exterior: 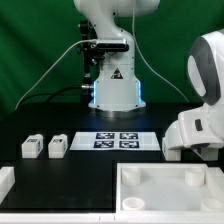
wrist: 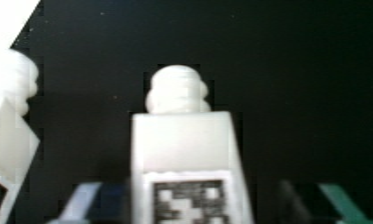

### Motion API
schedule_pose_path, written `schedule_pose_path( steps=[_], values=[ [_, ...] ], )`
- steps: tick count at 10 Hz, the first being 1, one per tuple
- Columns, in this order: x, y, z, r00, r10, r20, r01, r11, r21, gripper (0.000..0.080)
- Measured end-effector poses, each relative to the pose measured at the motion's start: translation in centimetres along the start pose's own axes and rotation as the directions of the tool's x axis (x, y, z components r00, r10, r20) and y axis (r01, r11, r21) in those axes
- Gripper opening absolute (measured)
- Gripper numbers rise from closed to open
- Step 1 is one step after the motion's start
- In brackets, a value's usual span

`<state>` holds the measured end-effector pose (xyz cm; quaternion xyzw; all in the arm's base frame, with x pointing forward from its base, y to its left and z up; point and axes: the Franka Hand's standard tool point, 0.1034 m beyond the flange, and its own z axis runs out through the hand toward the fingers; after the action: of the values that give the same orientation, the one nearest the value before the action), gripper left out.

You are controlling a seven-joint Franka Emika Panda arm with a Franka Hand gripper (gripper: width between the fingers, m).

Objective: Assemble one leg

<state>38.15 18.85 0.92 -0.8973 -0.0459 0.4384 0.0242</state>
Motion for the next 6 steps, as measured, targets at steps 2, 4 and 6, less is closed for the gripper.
schedule_pose_path(
  steps=[2,4,6],
  values=[
    [-0.01,-0.01,0.0,1.0,0.0,0.0,0.0,1.0,0.0,0.0285],
    [-0.01,-0.01,0.0,1.0,0.0,0.0,0.0,1.0,0.0,0.0285],
    [-0.01,-0.01,0.01,1.0,0.0,0.0,0.0,1.0,0.0,0.0285]
  ],
)
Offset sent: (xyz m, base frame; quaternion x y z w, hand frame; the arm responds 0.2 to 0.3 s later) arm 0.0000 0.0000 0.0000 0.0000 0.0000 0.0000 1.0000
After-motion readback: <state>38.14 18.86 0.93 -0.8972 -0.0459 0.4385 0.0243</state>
